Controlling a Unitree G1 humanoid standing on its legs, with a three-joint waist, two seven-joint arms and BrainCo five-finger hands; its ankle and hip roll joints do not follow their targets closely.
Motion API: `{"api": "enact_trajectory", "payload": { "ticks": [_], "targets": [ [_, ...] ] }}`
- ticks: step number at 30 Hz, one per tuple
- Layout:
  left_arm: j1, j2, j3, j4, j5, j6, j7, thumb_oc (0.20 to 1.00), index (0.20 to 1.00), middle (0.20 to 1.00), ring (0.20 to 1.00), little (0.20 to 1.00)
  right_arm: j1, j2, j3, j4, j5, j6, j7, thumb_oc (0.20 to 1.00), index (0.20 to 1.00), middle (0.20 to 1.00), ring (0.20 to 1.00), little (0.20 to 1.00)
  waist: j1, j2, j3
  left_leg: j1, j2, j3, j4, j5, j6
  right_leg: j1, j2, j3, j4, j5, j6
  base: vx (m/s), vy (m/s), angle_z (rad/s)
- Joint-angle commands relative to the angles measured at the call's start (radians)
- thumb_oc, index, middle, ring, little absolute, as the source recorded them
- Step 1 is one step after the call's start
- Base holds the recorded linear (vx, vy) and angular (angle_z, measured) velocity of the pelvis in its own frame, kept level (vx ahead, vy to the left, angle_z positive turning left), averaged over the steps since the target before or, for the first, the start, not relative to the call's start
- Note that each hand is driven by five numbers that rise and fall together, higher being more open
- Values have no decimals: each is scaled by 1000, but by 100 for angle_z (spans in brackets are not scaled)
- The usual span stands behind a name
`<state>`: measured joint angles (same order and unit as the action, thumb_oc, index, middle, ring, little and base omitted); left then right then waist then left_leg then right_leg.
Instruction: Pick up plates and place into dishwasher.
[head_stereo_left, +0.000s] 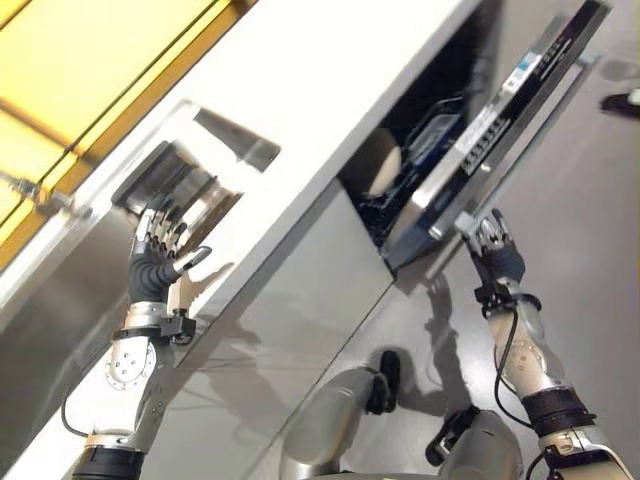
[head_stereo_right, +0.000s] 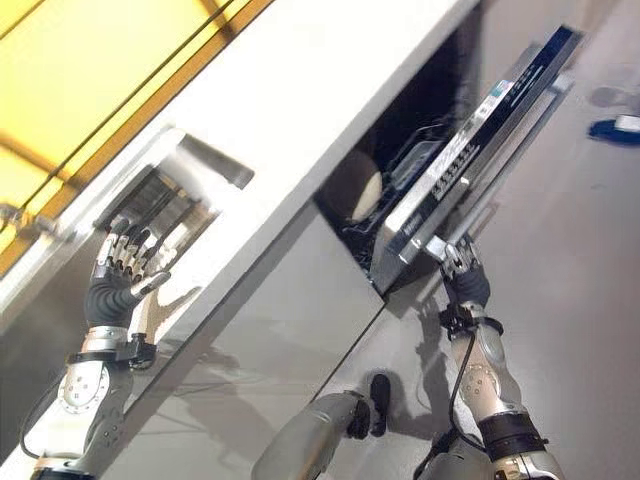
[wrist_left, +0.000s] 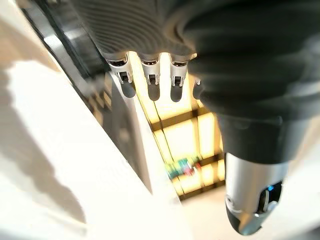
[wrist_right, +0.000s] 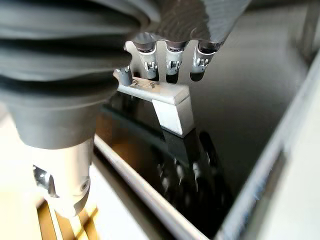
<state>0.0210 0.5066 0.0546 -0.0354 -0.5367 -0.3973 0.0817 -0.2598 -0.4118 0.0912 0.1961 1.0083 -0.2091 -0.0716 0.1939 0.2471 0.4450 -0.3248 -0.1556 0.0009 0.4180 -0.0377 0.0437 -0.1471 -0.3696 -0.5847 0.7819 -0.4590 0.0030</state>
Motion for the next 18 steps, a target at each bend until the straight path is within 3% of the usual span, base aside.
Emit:
{"api": "enact_trajectory", "payload": {
  "ticks": [1, 6, 8, 18],
  "targets": [
    [11, 94, 107, -47, 3, -18, -20, 1000, 1000, 1000, 1000, 1000, -182, 123, 51, -188, -114, -88, 133, 1000, 1000, 1000, 1000, 1000, 107, -111, -69, 140, 5, 1, -106, -50, 8, 22, -30, 149, -89, 274, 53, 92, -158, 113],
    [15, 100, 132, -29, 27, 28, -56, 1000, 1000, 1000, 1000, 1000, -130, 146, 53, -197, -163, -101, 60, 1000, 1000, 1000, 1000, 1000, 116, -159, -150, 226, 31, -33, -171, -33, 0, 135, 21, 131, -194, 316, 66, 59, -122, 59],
    [15, 105, 137, -26, 30, 43, -65, 1000, 1000, 1000, 1000, 1000, -96, 150, 50, -195, -171, -106, 30, 1000, 1000, 1000, 1000, 1000, 107, -163, -176, 250, 53, -33, -210, 5, 1, 163, 52, 117, -252, 358, 59, -80, -92, -3],
    [9, 86, 129, -17, 38, 65, -68, 1000, 1000, 1000, 1000, 1000, 53, 157, -16, -178, -198, -86, -54, 1000, 1000, 1000, 1000, 1000, 33, -187, -246, 322, 103, 19, -306, 42, -31, 234, 154, 157, -412, 343, 61, -124, -49, -17]
  ]
}}
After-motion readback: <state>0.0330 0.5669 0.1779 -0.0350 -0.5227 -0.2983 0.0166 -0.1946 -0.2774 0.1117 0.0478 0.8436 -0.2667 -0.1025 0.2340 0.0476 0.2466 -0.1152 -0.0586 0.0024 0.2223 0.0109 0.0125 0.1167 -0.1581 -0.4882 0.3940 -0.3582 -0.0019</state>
